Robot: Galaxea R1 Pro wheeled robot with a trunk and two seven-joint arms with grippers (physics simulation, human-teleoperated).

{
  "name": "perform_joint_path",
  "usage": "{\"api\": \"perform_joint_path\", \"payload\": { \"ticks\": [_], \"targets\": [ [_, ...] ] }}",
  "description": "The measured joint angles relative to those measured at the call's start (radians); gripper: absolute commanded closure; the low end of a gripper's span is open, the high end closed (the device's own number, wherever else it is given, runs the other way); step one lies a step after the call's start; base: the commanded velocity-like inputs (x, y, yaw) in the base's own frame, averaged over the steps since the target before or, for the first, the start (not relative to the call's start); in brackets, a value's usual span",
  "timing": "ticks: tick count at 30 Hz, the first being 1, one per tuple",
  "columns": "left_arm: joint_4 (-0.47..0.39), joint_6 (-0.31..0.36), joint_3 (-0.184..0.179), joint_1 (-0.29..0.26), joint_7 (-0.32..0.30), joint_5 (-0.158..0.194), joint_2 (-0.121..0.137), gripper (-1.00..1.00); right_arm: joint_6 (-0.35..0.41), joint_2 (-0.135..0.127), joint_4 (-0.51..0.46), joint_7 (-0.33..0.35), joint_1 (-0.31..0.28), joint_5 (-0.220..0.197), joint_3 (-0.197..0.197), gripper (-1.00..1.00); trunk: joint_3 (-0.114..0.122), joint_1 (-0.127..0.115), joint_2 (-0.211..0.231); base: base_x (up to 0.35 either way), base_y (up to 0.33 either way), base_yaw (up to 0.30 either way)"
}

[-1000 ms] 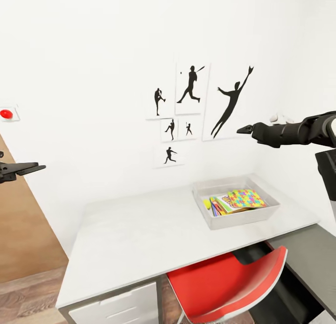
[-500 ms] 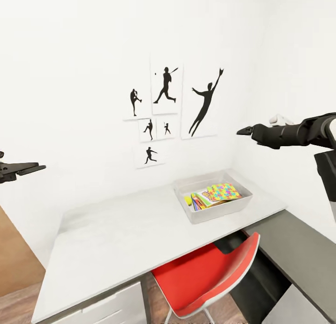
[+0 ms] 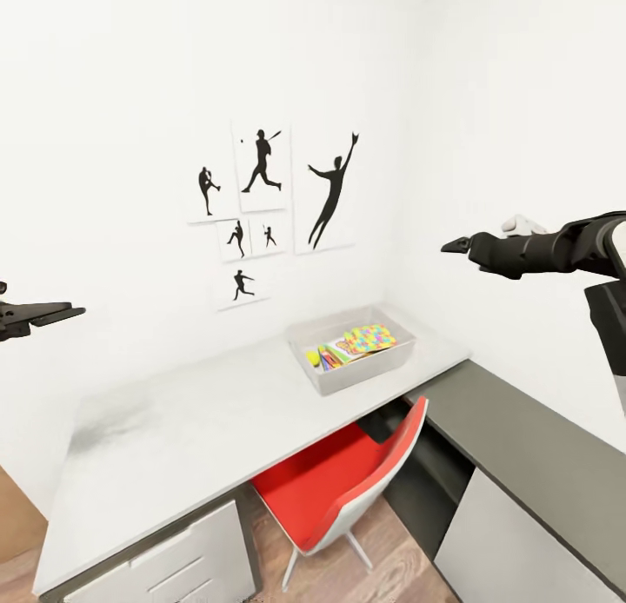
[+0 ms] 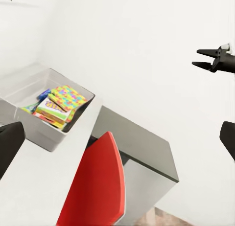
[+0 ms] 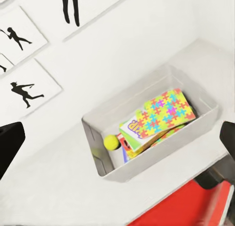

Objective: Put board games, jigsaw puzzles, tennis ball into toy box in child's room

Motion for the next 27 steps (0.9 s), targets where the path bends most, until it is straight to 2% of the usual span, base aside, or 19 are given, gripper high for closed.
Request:
{"api": "perform_joint_path", "payload": {
  "ticks": [8,27],
  "targets": [
    [0.000,0.000,-0.001,0.000,0.000,0.000,0.000,-1.00,0.001,0.000,0.000,0.000,0.005,0.000,0.000,-1.00,0.003,0.000,0.000,-0.188,0.000,-0.278],
    [0.000,0.000,0.000,0.000,0.000,0.000,0.000,-1.00,0.007,0.000,0.021,0.000,0.014,0.000,0.000,-1.00,0.012,-0.001,0.000,-0.013,0.000,-0.278]
  ]
}}
